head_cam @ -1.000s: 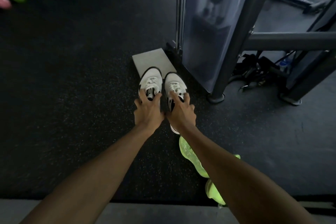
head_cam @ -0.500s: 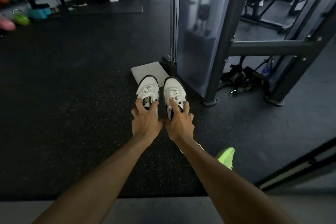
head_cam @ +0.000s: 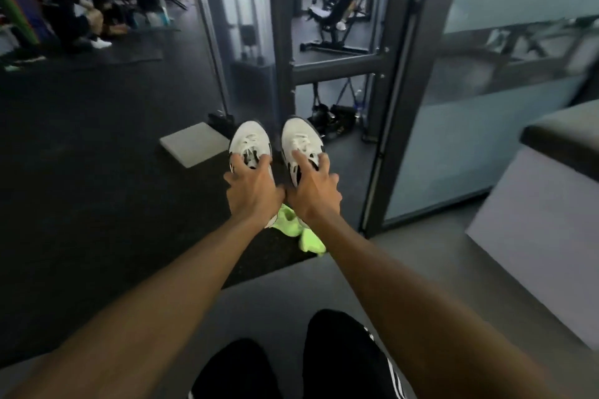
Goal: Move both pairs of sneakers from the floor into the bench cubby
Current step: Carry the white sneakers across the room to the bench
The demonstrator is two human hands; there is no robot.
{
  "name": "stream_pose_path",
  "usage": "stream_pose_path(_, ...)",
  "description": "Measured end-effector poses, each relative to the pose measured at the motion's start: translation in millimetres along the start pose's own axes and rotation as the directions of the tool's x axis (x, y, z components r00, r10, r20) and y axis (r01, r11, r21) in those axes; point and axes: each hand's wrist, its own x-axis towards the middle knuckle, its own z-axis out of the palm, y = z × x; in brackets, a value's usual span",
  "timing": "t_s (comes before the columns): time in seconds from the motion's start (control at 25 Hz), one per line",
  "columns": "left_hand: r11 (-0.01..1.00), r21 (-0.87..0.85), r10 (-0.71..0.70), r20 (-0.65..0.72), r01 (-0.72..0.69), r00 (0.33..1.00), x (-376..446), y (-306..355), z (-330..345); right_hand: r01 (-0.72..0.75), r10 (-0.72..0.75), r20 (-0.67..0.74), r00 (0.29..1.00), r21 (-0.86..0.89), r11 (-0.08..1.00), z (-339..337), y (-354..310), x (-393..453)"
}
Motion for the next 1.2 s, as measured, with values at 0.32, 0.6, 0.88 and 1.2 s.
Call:
stream_pose_path(0.32,0.968,-0.073,0.249,0.322,-0.239,0.914,-78.1,183.2,-118.7,-0.447,0.446,-0.031,0.894,-0.042,0.894,-230.2,28.4,-96.5)
stream_pose_path(0.6,0.803,-0.243,0.595,0.377,-0.544,0.710,-147.9,395.3,-314.5,-0.681,0.665,-0.284,0.690,0.056,0.730,-503.8,17.9,-189.0)
stream_pose_path(0.88,0.527,-0.360,0.850,0.223,-0.770,0.478,-265.1,601.9,-408.8,-0.768,0.730,-0.507,0.458,0.188,0.612,-717.6,84.9,-293.9)
stream_pose_path(1.2,0.407,-0.414,0.913,0.170,-0.814,0.370,-425.4,795.1,-432.7,-0.803,0.773,-0.557,0.303,0.287,0.522,-896.6,205.2,-407.9)
